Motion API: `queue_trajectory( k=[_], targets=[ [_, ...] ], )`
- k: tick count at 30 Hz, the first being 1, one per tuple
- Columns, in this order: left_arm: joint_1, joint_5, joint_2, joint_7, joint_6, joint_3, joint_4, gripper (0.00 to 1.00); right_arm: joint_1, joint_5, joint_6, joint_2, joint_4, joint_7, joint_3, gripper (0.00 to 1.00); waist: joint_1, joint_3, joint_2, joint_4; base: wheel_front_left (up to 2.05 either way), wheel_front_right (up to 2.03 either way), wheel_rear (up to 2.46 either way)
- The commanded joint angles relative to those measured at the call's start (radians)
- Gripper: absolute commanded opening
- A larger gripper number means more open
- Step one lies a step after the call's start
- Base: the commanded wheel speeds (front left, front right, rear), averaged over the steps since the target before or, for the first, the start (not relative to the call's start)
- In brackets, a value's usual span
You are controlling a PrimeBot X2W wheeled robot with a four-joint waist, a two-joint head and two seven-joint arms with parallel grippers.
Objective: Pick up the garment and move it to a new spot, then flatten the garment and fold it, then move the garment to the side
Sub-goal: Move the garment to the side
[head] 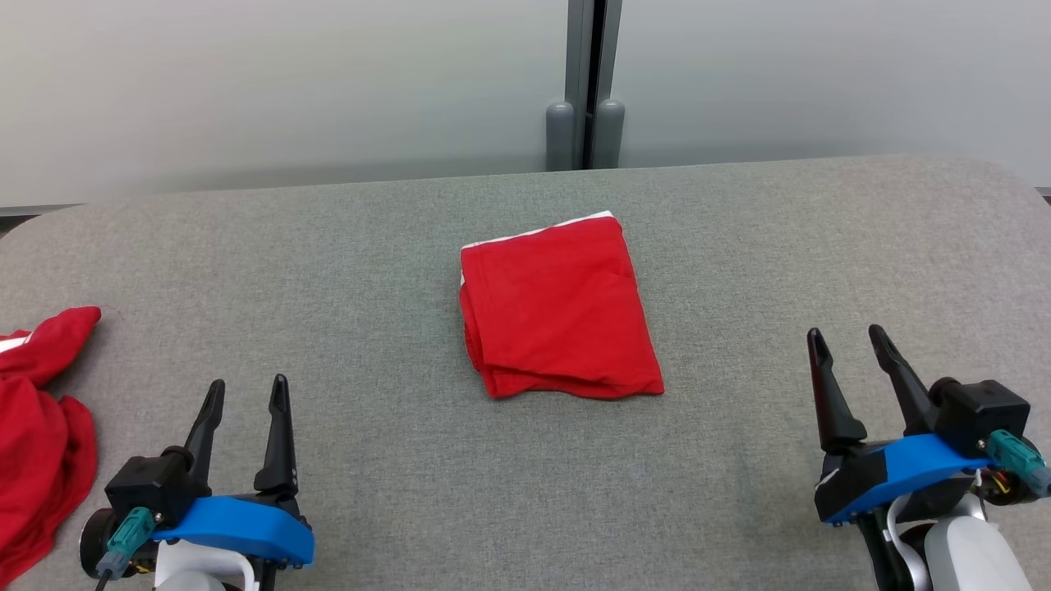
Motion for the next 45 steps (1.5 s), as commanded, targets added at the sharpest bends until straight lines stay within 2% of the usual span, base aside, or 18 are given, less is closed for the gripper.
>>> queue_trajectory(
  k=[1,14,26,29,35,40,42,45],
  targets=[
    [-0.013,-0.005,0.001,-0.003,0.004,-0.001,0.004,1.0,-0.012,-0.005,0.001,-0.01,0.015,-0.012,0.005,1.0,0.0,-0.001,0.0,0.002,0.0,0.0,0.0],
    [-0.027,0.001,-0.006,-0.007,0.007,-0.001,0.009,1.0,-0.023,-0.008,0.001,-0.004,0.094,-0.054,0.035,1.0,0.0,0.009,0.0,0.014,0.0,0.0,0.0],
    [-0.049,0.006,-0.002,-0.007,0.015,-0.003,0.002,1.0,-0.043,-0.007,0.001,0.001,0.105,-0.029,0.044,1.0,0.0,0.027,0.0,0.012,0.0,0.0,0.0],
    [-0.059,0.004,0.0,-0.007,0.018,0.001,-0.008,1.0,-0.101,0.006,0.001,-0.002,0.109,0.021,0.07,1.0,0.0,0.047,0.0,0.011,0.0,0.0,0.0],
    [-0.09,0.002,-0.007,-0.008,0.013,-0.005,-0.02,1.0,-0.287,0.039,0.001,0.001,0.166,0.237,0.076,1.0,0.0,0.088,0.0,0.044,0.0,0.0,0.0],
    [-0.127,0.01,-0.016,-0.008,0.007,-0.017,-0.033,1.0,-0.441,0.051,0.001,0.013,0.287,0.41,0.025,1.0,0.0,0.13,0.0,0.093,0.0,0.0,0.0],
    [-0.143,0.013,-0.021,-0.008,0.005,-0.022,-0.037,1.0,-0.491,0.078,0.001,0.016,0.35,0.461,-0.016,1.0,0.0,0.143,0.0,0.113,0.0,0.0,0.0],
    [-0.163,0.018,-0.029,-0.008,-0.001,-0.033,-0.042,1.0,-0.554,0.116,0.001,0.02,0.436,0.513,-0.018,1.0,0.0,0.161,0.0,0.144,0.0,0.0,0.0]
  ],
)
